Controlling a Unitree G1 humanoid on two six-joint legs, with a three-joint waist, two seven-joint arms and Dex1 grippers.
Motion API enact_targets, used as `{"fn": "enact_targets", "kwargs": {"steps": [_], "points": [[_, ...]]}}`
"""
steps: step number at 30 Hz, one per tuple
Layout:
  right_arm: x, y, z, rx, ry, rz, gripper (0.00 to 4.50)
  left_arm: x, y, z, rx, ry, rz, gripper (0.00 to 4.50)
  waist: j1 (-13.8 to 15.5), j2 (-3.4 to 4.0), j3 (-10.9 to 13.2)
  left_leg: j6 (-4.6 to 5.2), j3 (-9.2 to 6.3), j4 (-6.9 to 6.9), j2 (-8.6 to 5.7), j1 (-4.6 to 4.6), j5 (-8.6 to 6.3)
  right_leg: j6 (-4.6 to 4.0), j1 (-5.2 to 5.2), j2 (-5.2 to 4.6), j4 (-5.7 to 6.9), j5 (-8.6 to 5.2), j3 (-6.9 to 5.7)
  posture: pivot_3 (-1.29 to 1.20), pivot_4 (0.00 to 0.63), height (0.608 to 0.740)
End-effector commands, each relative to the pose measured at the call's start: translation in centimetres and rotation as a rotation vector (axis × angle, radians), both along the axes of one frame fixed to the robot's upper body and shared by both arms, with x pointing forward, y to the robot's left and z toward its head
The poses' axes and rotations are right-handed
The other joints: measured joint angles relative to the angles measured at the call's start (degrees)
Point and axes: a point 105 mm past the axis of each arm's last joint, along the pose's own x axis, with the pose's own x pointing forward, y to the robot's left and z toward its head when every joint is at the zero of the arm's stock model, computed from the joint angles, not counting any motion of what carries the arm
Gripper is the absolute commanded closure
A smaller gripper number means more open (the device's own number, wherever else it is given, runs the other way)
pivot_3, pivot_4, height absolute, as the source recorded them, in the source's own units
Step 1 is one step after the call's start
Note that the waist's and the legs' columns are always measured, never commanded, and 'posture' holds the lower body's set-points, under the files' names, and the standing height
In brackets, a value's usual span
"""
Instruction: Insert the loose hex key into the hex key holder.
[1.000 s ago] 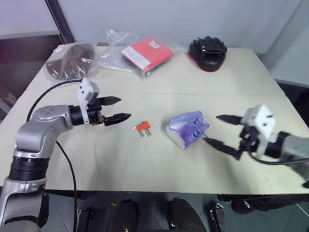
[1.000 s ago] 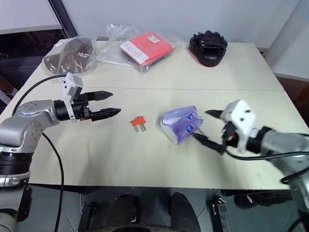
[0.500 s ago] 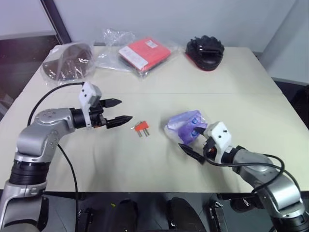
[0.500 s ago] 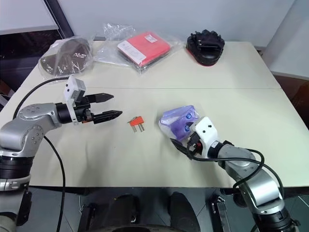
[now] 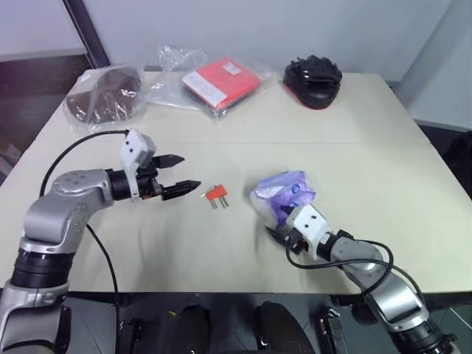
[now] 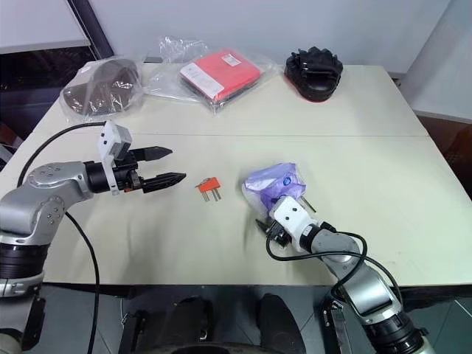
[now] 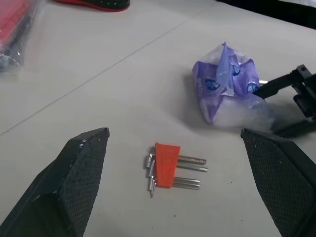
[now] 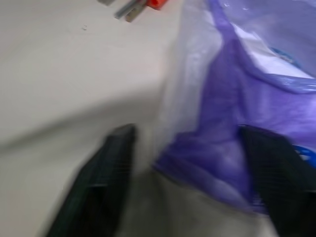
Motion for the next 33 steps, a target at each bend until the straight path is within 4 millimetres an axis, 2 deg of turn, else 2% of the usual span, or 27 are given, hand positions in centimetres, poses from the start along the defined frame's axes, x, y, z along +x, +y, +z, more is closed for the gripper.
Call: {"fn": "enact_targets", "kwargs": {"steps": [1, 4, 5, 8, 10, 13, 15, 16, 18, 21, 23, 27, 29, 30, 33], "points": [[0.2, -1.3, -0.8, -0.049, 0.000, -0.047, 2.85, -0.2, 0.4, 1.1, 0.007, -0.050, 0.016, 0.00, 0.0, 0.00, 0.0, 0.00, 0.00, 0.00, 0.00, 0.00, 0.00, 0.00, 0.00, 0.00, 0.00, 0.00, 0.00, 0.00, 0.150, 0.740], [0.5, -1.5, -0.2, -0.067, -0.036, -0.051, 4.31, -0.2, 0.2, 0.9, 0.005, -0.048, 0.013, 0.00, 0.0, 0.00, 0.0, 0.00, 0.00, 0.00, 0.00, 0.00, 0.00, 0.00, 0.00, 0.00, 0.00, 0.00, 0.00, 0.00, 0.150, 0.740], [0.4, -1.5, -0.1, -0.070, -0.040, -0.048, 4.46, -0.2, 0.2, 0.8, 0.005, -0.047, 0.013, 0.00, 0.0, 0.00, 0.0, 0.00, 0.00, 0.00, 0.00, 0.00, 0.00, 0.00, 0.00, 0.00, 0.00, 0.00, 0.00, 0.00, 0.150, 0.740], [0.3, -1.6, 0.5, -0.085, -0.062, -0.034, 4.46, -0.2, 0.0, 0.6, 0.004, -0.049, 0.012, 0.00, 0.1, 0.00, 0.0, 0.00, -0.01, 0.00, 0.00, 0.00, 0.00, 0.00, -0.01, 0.00, 0.00, 0.00, 0.00, 0.00, 0.150, 0.740], [0.5, -1.6, 1.6, -0.109, -0.120, -0.022, 4.46, -0.1, -0.1, 0.6, 0.002, -0.049, 0.009, 0.00, 0.1, 0.00, 0.0, 0.00, 0.00, 0.00, -0.01, -0.01, 0.00, 0.00, 0.00, -0.01, 0.00, 0.00, 0.00, 0.00, 0.150, 0.740], [1.8, -1.8, 6.3, -0.121, -0.359, -0.054, 4.46, 0.0, -0.5, 0.4, -0.004, -0.051, -0.002, 0.00, 0.0, 0.01, 0.0, 0.00, 0.00, 0.00, -0.02, -0.05, 0.00, 0.00, -0.04, -0.02, -0.01, 0.00, 0.00, 0.00, 0.150, 0.740], [3.1, -2.7, 11.3, -0.106, -0.620, -0.148, 4.46, 0.1, -0.7, 0.3, -0.007, -0.052, -0.008, 0.00, -0.1, 0.01, 0.0, 0.00, 0.02, 0.00, -0.02, -0.08, 0.00, 0.00, -0.10, -0.02, 0.01, 0.00, 0.02, 0.00, 0.150, 0.740], [3.7, -3.9, 13.7, -0.103, -0.723, -0.224, 4.46, 0.2, -0.9, 0.2, -0.010, -0.054, -0.014, 0.00, -0.3, 0.02, 0.0, 0.00, 0.04, 0.00, -0.02, -0.09, 0.00, 0.00, -0.15, -0.01, 0.02, 0.00, 0.04, 0.00, 0.150, 0.740], [4.5, -5.8, 16.3, -0.101, -0.823, -0.341, 4.46, 0.2, -1.1, 0.1, -0.012, -0.057, -0.022, 0.00, -0.3, 0.03, 0.0, -0.02, 0.06, 0.00, -0.01, -0.14, 0.01, 0.00, -0.25, 0.00, 0.10, 0.01, 0.08, 0.00, 0.150, 0.740], [5.7, -9.1, 17.6, -0.089, -0.836, -0.508, 4.46, 0.4, -1.3, 0.0, -0.010, -0.062, -0.028, 0.00, 0.2, 0.01, 0.0, -0.02, 0.01, -0.08, 0.00, -0.16, 0.01, 0.00, -0.29, 0.00, 0.12, 0.01, 0.03, 0.00, 0.150, 0.740], [6.4, -11.7, 17.7, -0.114, -0.831, -0.609, 4.46, 0.5, -1.4, -0.1, -0.014, -0.063, -0.029, 0.00, 0.3, 0.01, 0.0, -0.02, -0.02, -0.12, 0.00, -0.17, 0.01, 0.00, -0.28, -0.01, 0.11, 0.01, -0.01, 0.00, 0.150, 0.740], [7.5, -20.7, 16.6, -0.092, -0.712, -0.978, 4.46, 0.8, -1.7, -0.2, -0.013, -0.071, -0.031, 0.00, 0.0, 0.04, 0.0, -0.03, 0.19, -0.03, -0.09, -0.20, 0.02, 0.00, -0.28, -0.13, 0.06, 0.01, 0.14, 0.00, 0.150, 0.740], [7.1, -25.6, 15.5, -0.088, -0.634, -1.177, 4.46, 0.9, -1.7, -0.1, -0.014, -0.077, -0.027, 0.00, 0.0, 0.05, 0.0, -0.04, 0.27, 0.00, -0.14, -0.19, 0.03, 0.00, -0.28, -0.18, 0.06, 0.02, 0.21, 0.00, 0.150, 0.740], [6.7, -27.2, 15.2, -0.082, -0.617, -1.244, 4.46, 1.0, -1.8, -0.1, -0.014, -0.081, -0.024, 0.00, 0.0, 0.05, 0.0, -0.04, 0.27, -0.01, -0.14, -0.19, 0.03, 0.00, -0.28, -0.18, 0.06, 0.02, 0.21, 0.00, 0.150, 0.740], [6.3, -29.5, 13.8, -0.026, -0.553, -1.338, 4.46, 1.1, -1.8, 0.0, -0.013, -0.086, -0.018, 0.00, -0.3, 0.05, 0.0, -0.03, 0.24, -0.16, -0.13, -0.19, 0.02, 0.00, -0.34, -0.14, 0.05, 0.02, 0.21, 0.00, 0.150, 0.740]]}}
